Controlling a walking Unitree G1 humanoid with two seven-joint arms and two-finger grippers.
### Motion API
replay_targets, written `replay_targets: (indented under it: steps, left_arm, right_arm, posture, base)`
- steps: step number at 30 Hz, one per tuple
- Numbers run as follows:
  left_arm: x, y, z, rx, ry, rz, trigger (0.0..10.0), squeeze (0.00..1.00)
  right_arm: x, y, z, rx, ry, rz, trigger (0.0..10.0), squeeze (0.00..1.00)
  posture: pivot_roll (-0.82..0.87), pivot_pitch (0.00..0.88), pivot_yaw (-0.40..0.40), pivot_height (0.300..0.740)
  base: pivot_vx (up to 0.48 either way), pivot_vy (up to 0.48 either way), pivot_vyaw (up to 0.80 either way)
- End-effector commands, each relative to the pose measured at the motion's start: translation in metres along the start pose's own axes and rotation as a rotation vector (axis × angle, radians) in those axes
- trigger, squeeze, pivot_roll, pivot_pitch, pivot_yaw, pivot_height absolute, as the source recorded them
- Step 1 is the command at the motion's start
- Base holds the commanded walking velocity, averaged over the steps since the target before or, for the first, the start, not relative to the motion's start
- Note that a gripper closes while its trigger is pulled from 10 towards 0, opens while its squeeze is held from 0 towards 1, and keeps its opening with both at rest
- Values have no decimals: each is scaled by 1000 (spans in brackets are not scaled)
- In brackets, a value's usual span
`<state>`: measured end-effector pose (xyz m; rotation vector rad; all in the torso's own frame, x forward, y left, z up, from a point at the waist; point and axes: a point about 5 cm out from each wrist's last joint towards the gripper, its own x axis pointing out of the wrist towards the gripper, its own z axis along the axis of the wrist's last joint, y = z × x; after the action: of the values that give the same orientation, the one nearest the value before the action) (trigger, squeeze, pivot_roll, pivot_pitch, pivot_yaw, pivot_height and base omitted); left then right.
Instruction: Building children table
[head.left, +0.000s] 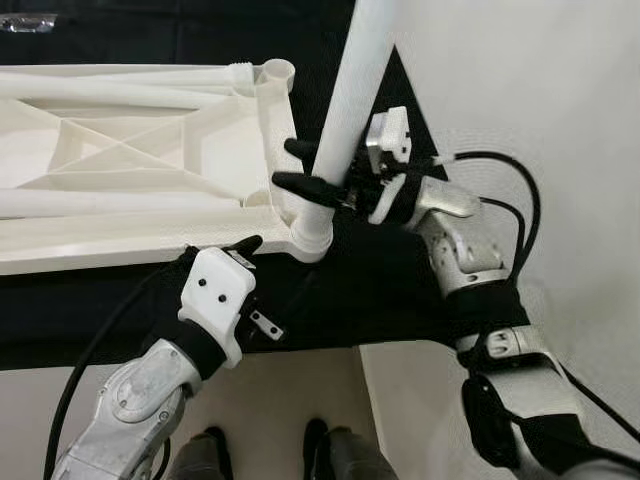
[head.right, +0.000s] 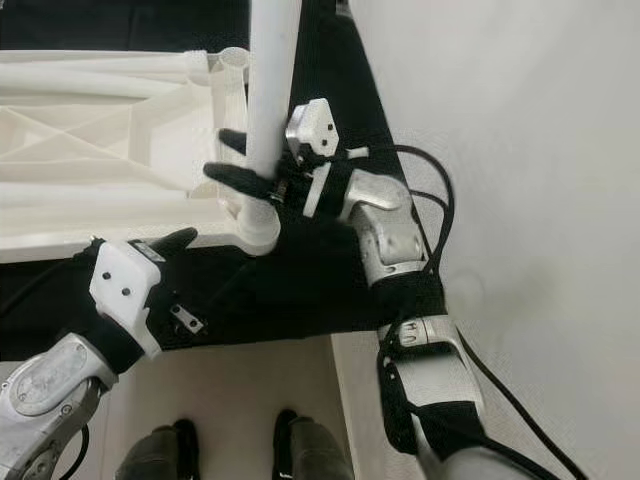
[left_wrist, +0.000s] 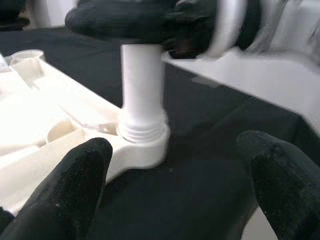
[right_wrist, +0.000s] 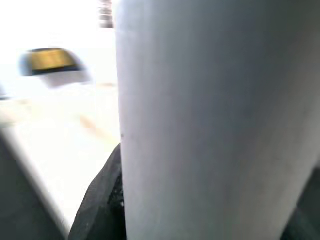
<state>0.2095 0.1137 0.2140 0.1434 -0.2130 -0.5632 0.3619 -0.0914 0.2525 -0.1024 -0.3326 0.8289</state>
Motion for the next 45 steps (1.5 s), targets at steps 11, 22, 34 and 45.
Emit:
replay_targets:
  steps: [11, 22, 34, 45]
  left_arm:
    - [1, -9, -4, -38, 15, -51, 10000, 0]
    - [2, -7, -3, -31, 7, -40, 10000, 0]
    - [2, -5, -3, -19, 6, -28, 10000, 0]
    - [0, -5, -3, -17, 11, -26, 10000, 0]
  right_arm:
    - [-41, 36, -61, 5, 231, -296, 8980, 0]
    - [-8, 24, -10, 45, 40, 187, 10000, 0]
    - [-2, 16, 5, -18, 141, 667, 10000, 0]
    - [3, 8, 8, 66, 123, 765, 0, 0]
  posture:
    - [47, 275, -145, 740]
    - [55, 263, -144, 740]
    - [84, 250, -153, 740]
    - [88, 251, -149, 740]
  base:
    - [0, 0, 0]
    - [0, 0, 0]
    - [0, 0, 0]
    - [0, 0, 0]
